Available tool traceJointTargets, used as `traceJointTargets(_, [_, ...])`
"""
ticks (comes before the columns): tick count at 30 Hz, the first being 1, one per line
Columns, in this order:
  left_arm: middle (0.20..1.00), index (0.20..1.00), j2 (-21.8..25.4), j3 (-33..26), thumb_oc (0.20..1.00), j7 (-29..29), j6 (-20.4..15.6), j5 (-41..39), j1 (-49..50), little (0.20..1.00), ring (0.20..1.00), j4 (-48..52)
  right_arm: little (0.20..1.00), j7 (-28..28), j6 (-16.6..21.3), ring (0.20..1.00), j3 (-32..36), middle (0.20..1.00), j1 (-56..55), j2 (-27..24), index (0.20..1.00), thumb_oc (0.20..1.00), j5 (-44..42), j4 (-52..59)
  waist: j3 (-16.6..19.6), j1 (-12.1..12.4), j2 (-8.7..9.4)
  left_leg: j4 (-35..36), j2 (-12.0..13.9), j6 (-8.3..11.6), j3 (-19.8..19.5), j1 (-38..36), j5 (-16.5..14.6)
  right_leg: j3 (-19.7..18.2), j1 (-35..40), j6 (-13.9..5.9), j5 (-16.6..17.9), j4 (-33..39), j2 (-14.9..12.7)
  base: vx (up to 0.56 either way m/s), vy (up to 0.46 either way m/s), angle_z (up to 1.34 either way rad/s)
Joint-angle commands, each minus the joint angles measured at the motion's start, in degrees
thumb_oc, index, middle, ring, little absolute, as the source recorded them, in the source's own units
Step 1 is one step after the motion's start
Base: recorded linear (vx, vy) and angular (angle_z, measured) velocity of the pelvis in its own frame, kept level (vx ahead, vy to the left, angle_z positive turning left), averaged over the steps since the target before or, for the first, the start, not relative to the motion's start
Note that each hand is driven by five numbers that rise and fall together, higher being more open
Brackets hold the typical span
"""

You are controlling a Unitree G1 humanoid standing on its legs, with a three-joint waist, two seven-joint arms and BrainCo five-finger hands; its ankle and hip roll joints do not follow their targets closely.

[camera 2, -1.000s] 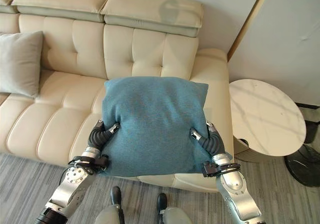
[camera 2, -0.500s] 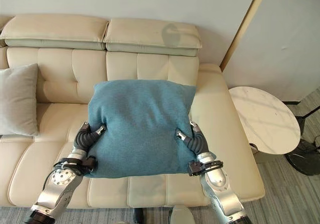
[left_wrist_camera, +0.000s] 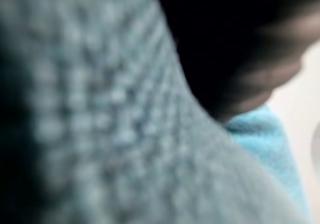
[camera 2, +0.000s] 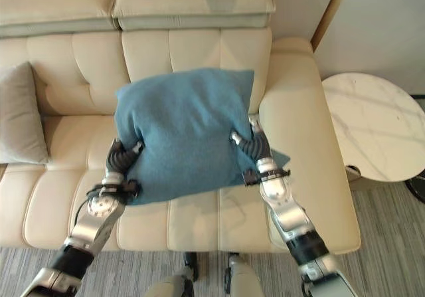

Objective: Pick up all the scattered cushions and arrange them neatly on the sofa.

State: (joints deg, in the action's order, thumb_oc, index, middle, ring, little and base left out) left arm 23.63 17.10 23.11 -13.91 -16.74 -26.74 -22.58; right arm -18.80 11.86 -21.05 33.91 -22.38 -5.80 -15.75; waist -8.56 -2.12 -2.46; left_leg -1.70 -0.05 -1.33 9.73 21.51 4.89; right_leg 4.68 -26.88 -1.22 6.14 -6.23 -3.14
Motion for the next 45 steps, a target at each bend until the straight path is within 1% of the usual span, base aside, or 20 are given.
traceJointTargets(1, [0.200, 0.200, 0.05, 7.22, 0.200, 5.80, -7.57, 7.50, -19.15, 0.200, 0.200, 2.00, 0.200, -6.61, 6.18, 0.200, -3.55, 0.200, 18.31, 7.25, 0.200, 0.200, 6.82, 4.73, -2.97, 0.74, 1.82, -4.68, -2.00, 1.32, -0.80, 0.98, -8.71, -1.59, -2.27, -5.34, -3.21, 0.33, -2.08, -0.12, -0.032, -0.05])
traceJointTargets(3, [0.200, 0.200, 0.25, 7.80, 0.200, 7.61, -7.59, 7.88, -24.42, 0.200, 0.200, -0.98, 0.200, -8.82, 5.66, 0.200, -3.27, 0.200, 23.04, 7.36, 0.200, 0.200, 8.14, 2.38, -3.66, 0.94, 1.75, -4.95, -2.06, 1.37, -1.04, 2.61, -8.39, -1.69, -3.65, -5.47, -2.94, 0.28, -2.10, -0.07, -0.025, 0.01])
traceJointTargets(4, [0.200, 0.200, -0.56, 7.92, 0.200, 10.78, -7.24, 7.09, -34.94, 0.200, 0.200, -6.79, 0.200, -12.97, 4.15, 0.200, -3.12, 0.200, 31.41, 7.67, 0.200, 0.200, 10.69, -1.74, -4.84, 1.28, 1.49, -4.94, -1.94, 1.70, -1.49, 5.04, -7.53, -1.70, -5.61, -5.66, -2.83, 0.44, -2.15, -0.08, -0.024, 0.02])
traceJointTargets(6, [0.200, 0.200, -0.27, 8.03, 0.200, 11.67, -7.13, 7.23, -39.45, 0.200, 0.200, -9.53, 0.200, -14.35, 3.73, 0.200, -2.82, 0.200, 34.65, 7.98, 0.200, 0.200, 11.07, -4.06, -5.50, 1.50, 1.38, -5.09, -1.91, 1.77, -1.80, 6.02, -7.30, -1.81, -6.61, -5.68, -2.74, 0.28, -2.19, -0.07, -0.016, 0.03])
traceJointTargets(7, [0.200, 0.200, -0.27, 7.90, 0.200, 13.67, -7.00, 6.60, -47.78, 0.200, 0.200, -13.90, 0.200, -17.27, 3.16, 0.200, -2.94, 0.200, 41.83, 8.07, 0.200, 0.200, 11.31, -9.65, -6.53, 1.91, 0.74, -4.86, -1.86, 1.99, -2.52, 7.88, -6.59, -1.78, -8.66, -5.95, -2.74, -0.21, -2.31, -0.07, -0.010, 0.02])
traceJointTargets(10, [0.200, 0.200, 0.48, 8.88, 0.200, 14.78, -6.89, 4.93, -59.36, 0.200, 0.200, -21.58, 0.200, -19.10, 2.29, 0.200, -4.79, 0.200, 52.10, 5.69, 0.200, 0.200, 9.57, -18.42, -7.65, 2.12, 0.17, -4.17, -1.72, 2.50, -3.18, 10.46, -5.33, -1.49, -11.68, -6.33, -2.68, -0.93, -2.90, -0.07, -0.022, 0.08])
traceJointTargets(11, [0.228, 0.228, 0.64, 9.68, 0.228, 14.45, -6.88, 3.50, -62.29, 0.228, 0.228, -23.90, 0.200, -19.08, 2.32, 0.200, -5.95, 0.200, 55.15, 4.44, 0.200, 0.200, 8.16, -21.42, -8.07, 2.15, 0.02, -3.85, -1.76, 2.62, -3.40, 11.22, -4.90, -1.32, -12.44, -6.42, -2.60, -0.97, -3.12, -0.06, -0.040, 0.14])
traceJointTargets(12, [0.843, 0.843, 0.72, 10.08, 0.843, 14.08, -6.77, 2.11, -64.78, 0.843, 0.843, -26.25, 0.420, -18.64, 2.35, 0.420, -7.27, 0.420, 57.81, 3.92, 0.420, 0.420, 6.38, -24.10, -8.45, 2.19, -0.08, -3.54, -1.69, 2.74, -3.55, 11.73, -4.57, -1.19, -13.16, -6.55, -2.50, -1.09, -3.26, -0.06, -0.053, 0.16])
traceJointTargets(13, [0.843, 0.843, 1.13, 10.55, 0.843, 13.31, -6.09, 0.64, -66.84, 0.843, 0.843, -29.08, 0.542, -17.66, 2.17, 0.542, -8.71, 0.542, 59.59, 2.45, 0.542, 0.542, 4.22, -27.22, -8.96, 2.35, -0.14, -3.43, -1.73, 2.84, -3.79, 12.54, -4.12, -0.87, -13.78, -6.65, -2.38, -1.10, -3.43, -0.07, -0.059, 0.19])
traceJointTargets(14, [1.000, 1.000, 1.83, 11.33, 1.000, 12.67, -5.87, 0.00, -68.71, 1.000, 1.000, -30.84, 1.000, -16.95, 2.45, 1.000, -9.87, 1.000, 61.19, 1.54, 1.000, 1.000, 2.40, -29.19, -9.53, 2.39, -0.25, -3.21, -1.71, 2.94, -3.97, 13.13, -3.79, -0.64, -14.41, -6.69, -2.20, -1.09, -3.52, -0.05, -0.046, 0.19])
traceJointTargets(16, [1.000, 1.000, 2.86, 12.20, 1.000, 11.60, -5.55, -0.40, -69.79, 1.000, 1.000, -32.63, 1.000, -15.58, 2.08, 1.000, -11.48, 1.000, 62.61, 0.37, 1.000, 1.000, 1.09, -31.55, -10.11, 2.41, -0.38, -3.01, -1.75, 2.97, -4.30, 13.77, -3.46, -0.39, -15.06, -6.71, -2.02, -1.12, -3.59, -0.04, -0.056, 0.09])
traceJointTargets(17, [1.000, 1.000, 4.66, 13.20, 1.000, 9.97, -4.71, -0.63, -70.15, 1.000, 1.000, -34.59, 1.000, -11.98, 1.72, 1.000, -13.07, 1.000, 61.94, -0.87, 1.000, 1.000, -2.94, -34.05, -11.07, 2.51, -0.41, -2.88, -1.79, 3.08, -4.76, 14.67, -2.96, -0.05, -15.89, -6.72, -1.84, -1.16, -3.64, -0.07, -0.102, -0.02])
traceJointTargets(19, [1.000, 1.000, 6.28, 14.02, 1.000, 7.51, -4.13, -1.53, -68.77, 1.000, 1.000, -37.22, 1.000, -8.83, 2.36, 1.000, -13.20, 1.000, 59.92, -1.57, 1.000, 1.000, -8.06, -35.84, -11.82, 2.49, -0.12, -2.78, -1.71, 3.34, -5.13, 15.38, -2.27, 0.44, -16.39, -6.71, -1.56, -1.22, -3.67, -0.06, -0.092, 0.01])
traceJointTargets(21, [1.000, 1.000, 6.98, 13.77, 1.000, 5.24, -3.15, -2.70, -65.95, 1.000, 1.000, -39.64, 1.000, -6.74, 2.00, 1.000, -13.46, 1.000, 57.16, -2.54, 1.000, 1.000, -9.44, -36.22, -12.43, 2.35, 0.31, -2.40, -1.57, 3.48, -5.35, 15.65, -1.84, 0.69, -16.67, -6.60, -1.48, -1.18, -3.59, -0.04, -0.068, 0.14])
traceJointTargets(29, [1.000, 1.000, 7.13, 7.24, 1.000, 1.27, -3.38, -7.44, -50.79, 1.000, 1.000, -39.36, 1.000, -4.29, 2.52, 1.000, -10.08, 1.000, 46.46, -4.06, 1.000, 1.000, -11.36, -33.23, -13.33, 1.55, 2.22, -2.24, -1.17, 3.84, -5.20, 15.67, -1.58, 0.77, -16.40, -6.35, -0.93, -0.50, -3.07, -0.02, -0.010, 0.10])
traceJointTargets(31, [1.000, 1.000, 7.25, 6.46, 1.000, 1.03, -3.65, -6.87, -46.83, 1.000, 1.000, -37.01, 1.000, -3.76, 3.10, 1.000, -8.24, 1.000, 42.69, -4.96, 1.000, 1.000, -11.92, -31.55, -13.38, 1.44, 2.54, -2.16, -1.07, 3.91, -5.16, 15.22, -1.70, 0.79, -16.04, -6.27, -0.84, -0.21, -2.93, -0.03, -0.003, 0.00])
traceJointTargets(34, [1.000, 1.000, 8.45, 4.76, 1.000, 0.84, -5.29, -4.00, -37.61, 1.000, 1.000, -24.33, 1.000, -1.92, 4.38, 1.000, -4.21, 1.000, 32.76, -8.14, 1.000, 1.000, -10.22, -23.11, -13.42, 1.40, 3.12, -2.38, -0.93, 3.90, -5.06, 13.18, -2.09, 1.15, -13.74, -6.17, -0.72, 0.31, -2.76, -0.06, -0.002, 0.00])
traceJointTargets(37, [1.000, 1.000, 9.10, 3.55, 1.000, -0.36, -6.18, -2.95, -32.24, 1.000, 1.000, -18.38, 1.000, -0.60, 5.06, 1.000, -1.84, 1.000, 27.10, -9.39, 1.000, 1.000, -9.78, -17.86, -13.17, 1.30, 3.21, -2.15, -0.88, 3.97, -4.96, 11.24, -2.33, 1.38, -11.76, -6.11, -0.92, 0.56, -2.84, -0.02, -0.001, -0.12])
traceJointTargets(41, [1.000, 1.000, 9.87, -3.07, 1.000, -6.56, -7.69, -2.76, -11.50, 1.000, 1.000, -1.30, 1.000, 5.49, 6.57, 1.000, 5.19, 1.000, 5.69, -12.64, 1.000, 1.000, -6.58, -2.34, -11.85, 0.68, 3.84, -2.21, -0.95, 3.76, -4.37, 4.62, -3.90, 2.14, -4.98, -5.86, -1.65, 0.70, -3.38, 0.05, 0.001, -0.04])
traceJointTargets(45, [1.000, 1.000, 8.87, -8.55, 1.000, -13.13, -6.92, -0.94, 7.79, 1.000, 1.000, 5.48, 1.000, 11.54, 7.17, 1.000, 12.25, 1.000, -15.67, -13.02, 1.000, 1.000, -3.49, 5.84, -9.25, -0.35, 4.51, -1.69, -0.67, 3.48, -3.81, -1.73, -5.33, 2.60, 1.82, -6.04, -2.58, 1.09, -3.72, 0.09, 0.024, -0.01])
